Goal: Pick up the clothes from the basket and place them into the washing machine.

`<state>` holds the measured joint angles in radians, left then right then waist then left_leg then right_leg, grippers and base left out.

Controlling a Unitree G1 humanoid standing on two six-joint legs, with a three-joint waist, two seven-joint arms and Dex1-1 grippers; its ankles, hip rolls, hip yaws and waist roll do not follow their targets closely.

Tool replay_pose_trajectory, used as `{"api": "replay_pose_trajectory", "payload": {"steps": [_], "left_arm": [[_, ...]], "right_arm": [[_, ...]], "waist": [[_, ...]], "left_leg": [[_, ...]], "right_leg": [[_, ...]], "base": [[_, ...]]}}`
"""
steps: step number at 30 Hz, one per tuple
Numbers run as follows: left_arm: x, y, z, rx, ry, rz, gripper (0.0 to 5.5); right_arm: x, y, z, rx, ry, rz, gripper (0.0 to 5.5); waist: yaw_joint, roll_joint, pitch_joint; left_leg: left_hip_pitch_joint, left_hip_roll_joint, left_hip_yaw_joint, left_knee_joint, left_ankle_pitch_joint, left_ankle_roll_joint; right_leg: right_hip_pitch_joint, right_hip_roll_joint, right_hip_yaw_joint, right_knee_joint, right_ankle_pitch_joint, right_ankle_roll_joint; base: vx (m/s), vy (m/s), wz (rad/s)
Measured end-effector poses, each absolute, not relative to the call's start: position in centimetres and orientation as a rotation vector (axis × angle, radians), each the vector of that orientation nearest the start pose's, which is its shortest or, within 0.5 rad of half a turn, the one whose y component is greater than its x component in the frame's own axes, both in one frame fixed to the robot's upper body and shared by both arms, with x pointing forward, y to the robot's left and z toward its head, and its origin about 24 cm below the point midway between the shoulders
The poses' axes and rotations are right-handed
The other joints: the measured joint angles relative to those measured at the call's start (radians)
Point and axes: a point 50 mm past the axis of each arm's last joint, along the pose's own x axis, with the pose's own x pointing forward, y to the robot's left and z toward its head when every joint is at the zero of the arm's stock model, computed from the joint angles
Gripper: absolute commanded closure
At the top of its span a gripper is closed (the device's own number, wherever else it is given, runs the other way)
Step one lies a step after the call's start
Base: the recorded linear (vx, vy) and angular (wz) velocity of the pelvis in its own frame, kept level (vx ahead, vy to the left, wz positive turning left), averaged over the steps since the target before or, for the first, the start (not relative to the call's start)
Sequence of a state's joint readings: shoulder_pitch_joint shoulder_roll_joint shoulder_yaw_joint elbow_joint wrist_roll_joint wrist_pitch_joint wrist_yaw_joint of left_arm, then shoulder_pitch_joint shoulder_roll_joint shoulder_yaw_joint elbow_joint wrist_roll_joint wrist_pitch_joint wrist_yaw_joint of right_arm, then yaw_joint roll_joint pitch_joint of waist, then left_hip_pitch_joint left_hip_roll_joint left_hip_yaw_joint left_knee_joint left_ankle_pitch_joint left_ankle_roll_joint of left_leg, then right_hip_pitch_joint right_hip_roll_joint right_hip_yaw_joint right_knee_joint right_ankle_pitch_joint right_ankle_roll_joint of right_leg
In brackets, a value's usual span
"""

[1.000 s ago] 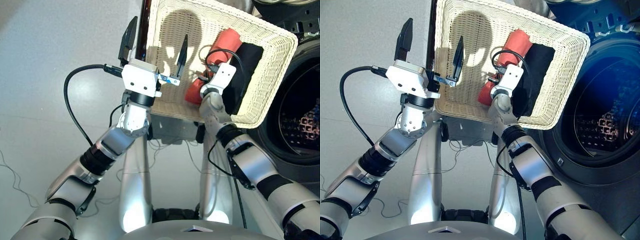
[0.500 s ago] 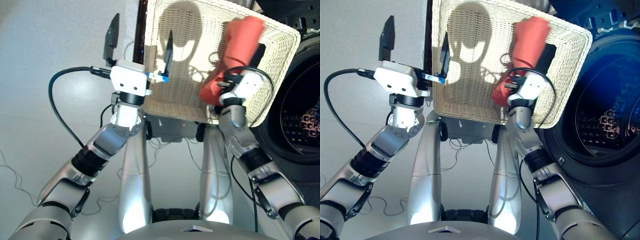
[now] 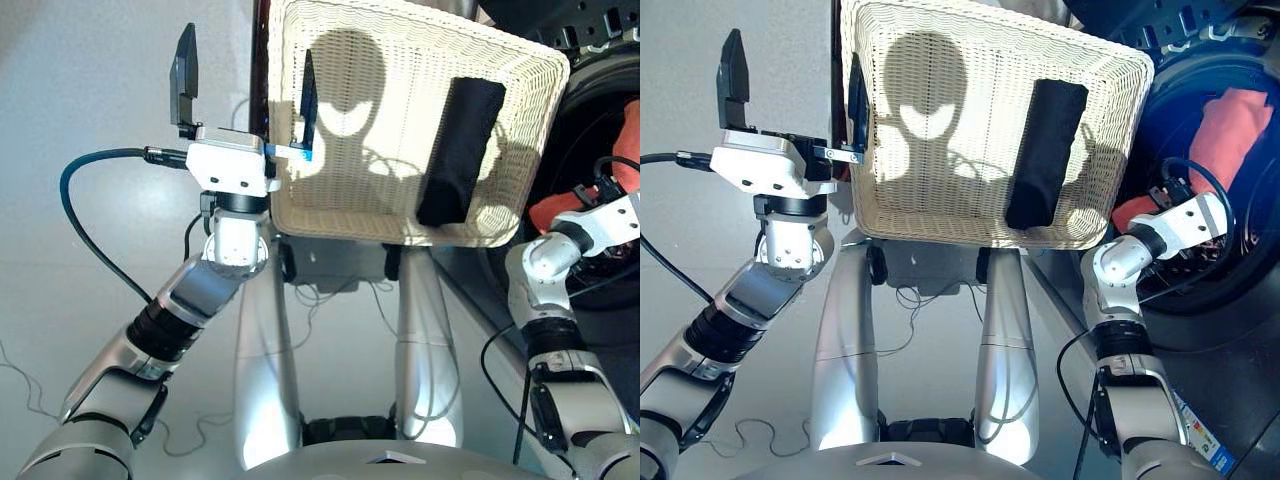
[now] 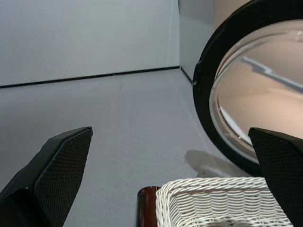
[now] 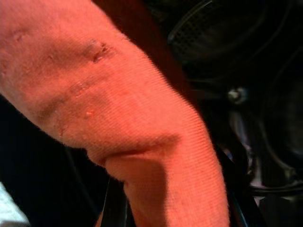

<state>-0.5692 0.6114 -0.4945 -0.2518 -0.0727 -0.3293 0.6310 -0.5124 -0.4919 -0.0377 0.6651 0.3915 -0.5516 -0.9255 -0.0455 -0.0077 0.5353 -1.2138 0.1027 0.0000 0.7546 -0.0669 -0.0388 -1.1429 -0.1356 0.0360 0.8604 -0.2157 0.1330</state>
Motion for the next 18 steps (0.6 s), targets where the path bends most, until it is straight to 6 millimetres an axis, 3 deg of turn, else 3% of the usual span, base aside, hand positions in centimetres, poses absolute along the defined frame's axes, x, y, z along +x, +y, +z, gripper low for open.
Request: {"api": "replay_pose_trajectory", "payload": {"steps": [11,14,18], "left_arm": [[26.0,9.9,23.8,0.209,-1.035,-0.211,0.00],[25.9,9.6,24.4,0.221,-1.052,-0.247,0.00],[25.6,9.8,24.5,0.248,-1.059,-0.274,0.00]], "right_arm": [[32.2,-36.5,15.5,0.041,-0.318,-1.143,5.50],[31.1,-39.1,16.1,-0.040,-0.258,-1.189,5.50],[29.9,-41.4,16.8,-0.079,-0.209,-1.231,5.50]], "waist": [[0.029,0.000,0.000],[0.048,0.000,0.000],[0.050,0.000,0.000]], "left_leg": [[-0.040,-0.002,0.009,0.040,-0.005,0.004],[-0.042,-0.002,0.010,0.049,-0.002,0.006],[-0.050,-0.005,0.008,0.061,-0.005,0.009]], "right_leg": [[-0.047,0.000,0.018,0.037,-0.004,0.006],[-0.049,0.000,0.018,0.037,-0.004,0.007],[-0.050,-0.003,0.017,0.043,-0.005,0.010]], "base": [[0.000,0.000,0.000],[0.000,0.000,0.000],[0.000,0.000,0.000]]}}
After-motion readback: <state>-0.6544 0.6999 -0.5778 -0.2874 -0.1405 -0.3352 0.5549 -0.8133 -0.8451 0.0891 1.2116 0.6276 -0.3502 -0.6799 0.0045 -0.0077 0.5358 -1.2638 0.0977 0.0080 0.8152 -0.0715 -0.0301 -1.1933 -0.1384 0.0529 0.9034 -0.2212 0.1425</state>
